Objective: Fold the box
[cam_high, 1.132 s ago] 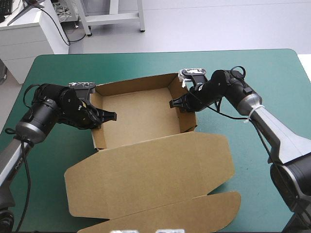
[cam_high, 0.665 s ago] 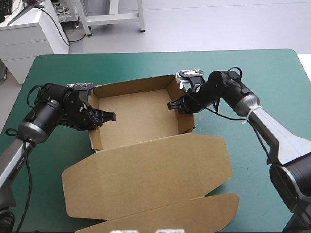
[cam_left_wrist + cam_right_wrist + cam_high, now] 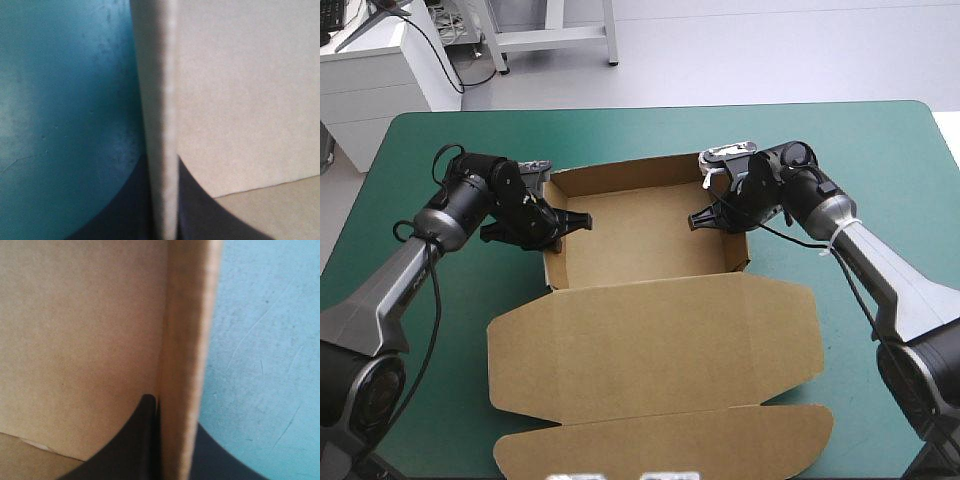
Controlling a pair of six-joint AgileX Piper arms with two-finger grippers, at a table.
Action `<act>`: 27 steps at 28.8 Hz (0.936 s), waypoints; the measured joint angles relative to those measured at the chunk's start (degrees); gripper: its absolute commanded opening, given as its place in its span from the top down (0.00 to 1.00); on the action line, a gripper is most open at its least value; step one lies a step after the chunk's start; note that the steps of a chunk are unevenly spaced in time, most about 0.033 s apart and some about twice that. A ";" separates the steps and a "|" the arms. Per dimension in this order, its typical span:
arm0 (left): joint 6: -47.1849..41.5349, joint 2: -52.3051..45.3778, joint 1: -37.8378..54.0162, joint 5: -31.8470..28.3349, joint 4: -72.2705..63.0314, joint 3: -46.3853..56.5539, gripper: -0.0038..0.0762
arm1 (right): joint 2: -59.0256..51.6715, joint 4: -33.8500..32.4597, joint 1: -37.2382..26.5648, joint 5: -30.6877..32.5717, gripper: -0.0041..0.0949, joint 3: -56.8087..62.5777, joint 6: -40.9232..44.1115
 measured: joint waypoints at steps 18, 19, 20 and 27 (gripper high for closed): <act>3.76 12.76 -5.34 2.33 3.58 -9.47 0.96 | 6.71 0.36 -1.32 5.05 0.96 -0.14 4.11; 4.21 12.80 -5.34 2.22 3.52 -9.47 0.96 | 6.71 0.36 -1.32 5.13 0.96 -0.14 4.11; 4.49 12.88 -5.34 2.22 3.48 -9.53 0.96 | 6.71 0.36 -1.32 5.20 0.96 -0.14 4.18; 5.46 13.10 -5.34 2.00 3.28 -9.64 0.96 | 6.73 0.36 -1.38 5.80 0.96 -0.14 4.42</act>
